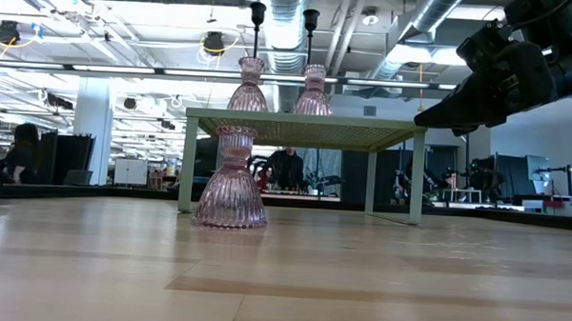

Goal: Pick & Place candle stick holders
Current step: Put the black candle holder on the shelf

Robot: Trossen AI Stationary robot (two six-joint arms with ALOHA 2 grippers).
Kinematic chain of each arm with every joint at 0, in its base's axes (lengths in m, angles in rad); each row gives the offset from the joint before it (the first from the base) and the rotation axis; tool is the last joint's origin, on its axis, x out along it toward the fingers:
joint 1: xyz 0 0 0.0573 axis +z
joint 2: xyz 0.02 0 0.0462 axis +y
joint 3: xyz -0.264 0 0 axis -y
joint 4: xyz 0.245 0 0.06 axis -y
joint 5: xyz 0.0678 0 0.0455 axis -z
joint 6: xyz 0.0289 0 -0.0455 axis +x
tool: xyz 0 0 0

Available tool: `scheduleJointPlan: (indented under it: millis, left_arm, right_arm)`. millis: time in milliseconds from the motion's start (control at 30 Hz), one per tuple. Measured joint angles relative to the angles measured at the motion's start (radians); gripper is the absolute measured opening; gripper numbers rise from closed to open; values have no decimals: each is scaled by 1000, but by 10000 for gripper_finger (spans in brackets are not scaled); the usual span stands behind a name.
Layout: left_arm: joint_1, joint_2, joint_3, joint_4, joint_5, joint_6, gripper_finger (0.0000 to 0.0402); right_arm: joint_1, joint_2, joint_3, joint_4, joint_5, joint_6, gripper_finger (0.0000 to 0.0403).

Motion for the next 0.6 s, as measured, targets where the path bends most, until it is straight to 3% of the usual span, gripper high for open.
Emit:
scheduleJointPlan:
  millis: [200,400,600]
  left_arm:
    - [-147,-38,0,-128,1,2,211]
    - [-280,-45,0,-266,4,1,129]
    - [-370,-26,-10,-311,128,-30,62]
  right_arm:
    - [0,0,0,27,0,0,1]
    - [2,0,0,175,-1,1,1]
    - [16,0,0,243,-4,1,1]
